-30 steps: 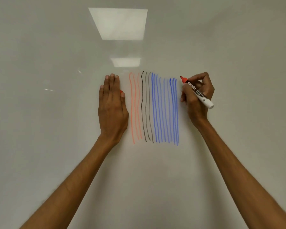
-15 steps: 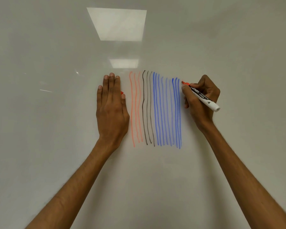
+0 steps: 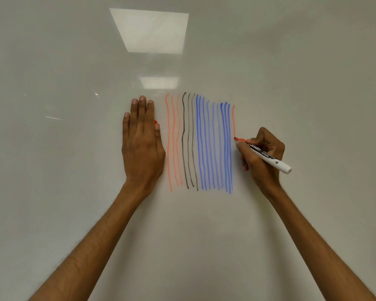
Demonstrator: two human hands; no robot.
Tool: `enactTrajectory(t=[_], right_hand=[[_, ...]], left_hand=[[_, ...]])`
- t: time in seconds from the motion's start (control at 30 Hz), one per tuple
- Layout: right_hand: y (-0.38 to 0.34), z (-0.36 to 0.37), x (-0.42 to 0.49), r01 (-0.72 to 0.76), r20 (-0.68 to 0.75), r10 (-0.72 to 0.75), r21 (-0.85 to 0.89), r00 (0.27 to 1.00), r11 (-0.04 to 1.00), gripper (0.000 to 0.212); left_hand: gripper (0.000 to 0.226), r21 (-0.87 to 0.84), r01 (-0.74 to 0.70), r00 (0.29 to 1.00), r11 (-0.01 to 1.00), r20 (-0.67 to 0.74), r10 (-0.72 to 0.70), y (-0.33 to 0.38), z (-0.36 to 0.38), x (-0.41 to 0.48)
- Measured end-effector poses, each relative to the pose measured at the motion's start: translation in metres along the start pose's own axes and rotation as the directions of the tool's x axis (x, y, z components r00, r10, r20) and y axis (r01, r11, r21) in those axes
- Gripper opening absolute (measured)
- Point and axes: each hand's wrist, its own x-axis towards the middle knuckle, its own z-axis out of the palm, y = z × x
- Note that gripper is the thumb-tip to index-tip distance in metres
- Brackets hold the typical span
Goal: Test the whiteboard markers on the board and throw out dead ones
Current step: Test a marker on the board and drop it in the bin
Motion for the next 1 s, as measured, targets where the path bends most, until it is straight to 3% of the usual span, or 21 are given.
enactTrajectory(t=[0.53,0.9,1.0], right_hand=[[0.011,-0.021,-0.042,-0.098,0.119,0.105,-0.058,0.987,0.993,0.048],[0.014,-0.036,-0.061,-0.2,0.204,0.229,-0.152,0.952,0.968,0.044],[0.01,-0.038,-0.059,-0.248,0.197,0.263,-0.096,0.944,0.964,0.043]], left_hand=[[0.048,-0.008,0.001,1.0,1.0,-0.002,-0.001,-0.001,0.001,-0.002],[0.049,-0.005,-0.001,1.0,1.0,0.008,0.001,-0.001,0.0,-0.003],[0.048,-0.01,-0.001,1.0,1.0,0.008,0.001,0.0,0.0,-0.003]])
